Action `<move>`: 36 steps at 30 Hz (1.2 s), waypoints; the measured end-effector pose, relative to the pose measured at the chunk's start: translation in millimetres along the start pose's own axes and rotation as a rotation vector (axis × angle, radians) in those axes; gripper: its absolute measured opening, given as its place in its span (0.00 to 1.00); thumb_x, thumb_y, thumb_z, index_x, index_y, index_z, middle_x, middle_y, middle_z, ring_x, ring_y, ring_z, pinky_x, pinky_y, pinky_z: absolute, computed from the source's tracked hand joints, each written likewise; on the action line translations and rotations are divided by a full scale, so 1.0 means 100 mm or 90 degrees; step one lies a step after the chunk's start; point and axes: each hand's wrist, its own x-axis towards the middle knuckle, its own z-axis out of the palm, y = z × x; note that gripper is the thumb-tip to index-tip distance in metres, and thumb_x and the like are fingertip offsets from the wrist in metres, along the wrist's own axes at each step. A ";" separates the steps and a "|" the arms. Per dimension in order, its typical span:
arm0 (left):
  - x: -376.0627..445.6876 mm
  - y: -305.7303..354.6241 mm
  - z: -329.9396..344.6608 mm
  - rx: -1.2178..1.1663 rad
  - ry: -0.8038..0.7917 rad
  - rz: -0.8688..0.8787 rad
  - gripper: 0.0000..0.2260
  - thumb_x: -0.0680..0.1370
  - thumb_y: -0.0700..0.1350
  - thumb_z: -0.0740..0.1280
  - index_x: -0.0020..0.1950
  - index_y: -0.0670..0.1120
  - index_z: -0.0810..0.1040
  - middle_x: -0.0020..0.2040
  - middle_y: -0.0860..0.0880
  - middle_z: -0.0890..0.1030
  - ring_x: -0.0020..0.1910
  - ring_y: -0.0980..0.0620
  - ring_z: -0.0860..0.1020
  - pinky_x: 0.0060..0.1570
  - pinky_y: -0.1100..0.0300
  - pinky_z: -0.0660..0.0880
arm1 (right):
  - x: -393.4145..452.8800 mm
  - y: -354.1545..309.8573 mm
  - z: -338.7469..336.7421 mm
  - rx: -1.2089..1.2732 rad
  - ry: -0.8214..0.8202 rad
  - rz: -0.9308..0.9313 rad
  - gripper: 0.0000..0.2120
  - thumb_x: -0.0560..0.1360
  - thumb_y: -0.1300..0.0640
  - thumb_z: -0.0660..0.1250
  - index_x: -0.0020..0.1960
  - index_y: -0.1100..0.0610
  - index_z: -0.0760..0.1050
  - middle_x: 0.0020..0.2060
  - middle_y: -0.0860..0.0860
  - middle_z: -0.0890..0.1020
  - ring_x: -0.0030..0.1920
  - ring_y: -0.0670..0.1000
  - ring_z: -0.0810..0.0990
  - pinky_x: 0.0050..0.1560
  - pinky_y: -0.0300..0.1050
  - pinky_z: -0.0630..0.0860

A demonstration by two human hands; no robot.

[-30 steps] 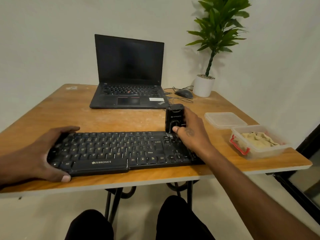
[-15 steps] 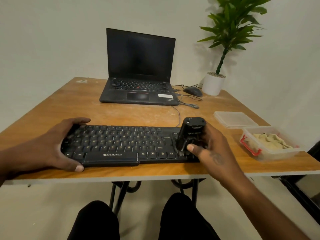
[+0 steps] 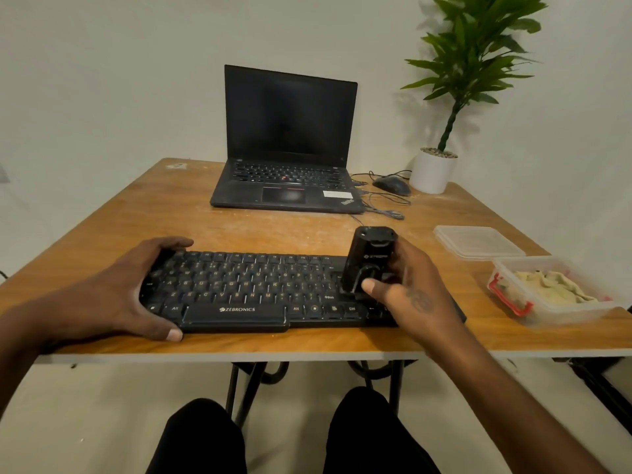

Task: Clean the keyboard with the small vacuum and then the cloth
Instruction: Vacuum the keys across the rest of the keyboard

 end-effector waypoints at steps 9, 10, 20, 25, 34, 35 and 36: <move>-0.02 0.07 -0.01 0.012 -0.008 -0.015 0.60 0.48 0.67 0.87 0.75 0.74 0.59 0.70 0.67 0.68 0.68 0.57 0.73 0.67 0.49 0.76 | 0.12 0.05 0.02 0.002 -0.037 -0.063 0.24 0.74 0.58 0.74 0.68 0.46 0.75 0.57 0.38 0.82 0.58 0.34 0.77 0.50 0.29 0.75; -0.03 0.08 -0.01 0.012 -0.010 -0.018 0.60 0.48 0.67 0.87 0.75 0.74 0.59 0.70 0.67 0.68 0.68 0.57 0.73 0.68 0.49 0.76 | 0.22 0.06 0.04 -0.009 -0.035 -0.069 0.23 0.74 0.57 0.74 0.68 0.46 0.75 0.57 0.38 0.81 0.58 0.33 0.77 0.49 0.29 0.74; -0.06 0.13 0.01 0.004 -0.014 -0.020 0.59 0.50 0.66 0.87 0.75 0.74 0.59 0.69 0.68 0.68 0.67 0.60 0.73 0.66 0.52 0.76 | 0.29 0.04 0.03 0.003 -0.071 -0.057 0.24 0.74 0.55 0.75 0.67 0.44 0.75 0.56 0.40 0.82 0.55 0.40 0.81 0.53 0.45 0.81; -0.05 0.13 0.01 0.004 -0.005 -0.026 0.59 0.49 0.66 0.87 0.75 0.74 0.60 0.68 0.67 0.69 0.67 0.59 0.74 0.66 0.52 0.76 | -0.08 0.00 -0.08 0.028 -0.132 -0.084 0.25 0.73 0.57 0.76 0.66 0.43 0.75 0.57 0.37 0.83 0.59 0.38 0.80 0.57 0.40 0.78; -0.07 0.17 0.00 0.005 -0.016 -0.033 0.59 0.49 0.66 0.87 0.75 0.74 0.59 0.69 0.68 0.68 0.67 0.61 0.74 0.65 0.54 0.76 | 0.63 0.04 0.25 -0.011 -0.056 -0.107 0.25 0.72 0.54 0.76 0.68 0.47 0.75 0.58 0.39 0.81 0.57 0.41 0.80 0.57 0.54 0.81; -0.07 0.18 0.00 0.006 -0.017 -0.031 0.59 0.49 0.66 0.87 0.74 0.74 0.60 0.68 0.69 0.68 0.66 0.61 0.73 0.65 0.55 0.76 | 0.68 0.03 0.27 -0.017 -0.053 -0.103 0.26 0.73 0.54 0.76 0.69 0.48 0.74 0.58 0.38 0.80 0.57 0.40 0.79 0.58 0.54 0.80; -0.07 0.18 0.01 0.007 -0.017 -0.029 0.59 0.49 0.66 0.87 0.74 0.74 0.60 0.68 0.69 0.68 0.66 0.62 0.73 0.64 0.56 0.76 | 0.71 0.03 0.28 -0.022 -0.052 -0.097 0.26 0.73 0.54 0.76 0.69 0.48 0.74 0.58 0.39 0.80 0.58 0.40 0.79 0.59 0.54 0.80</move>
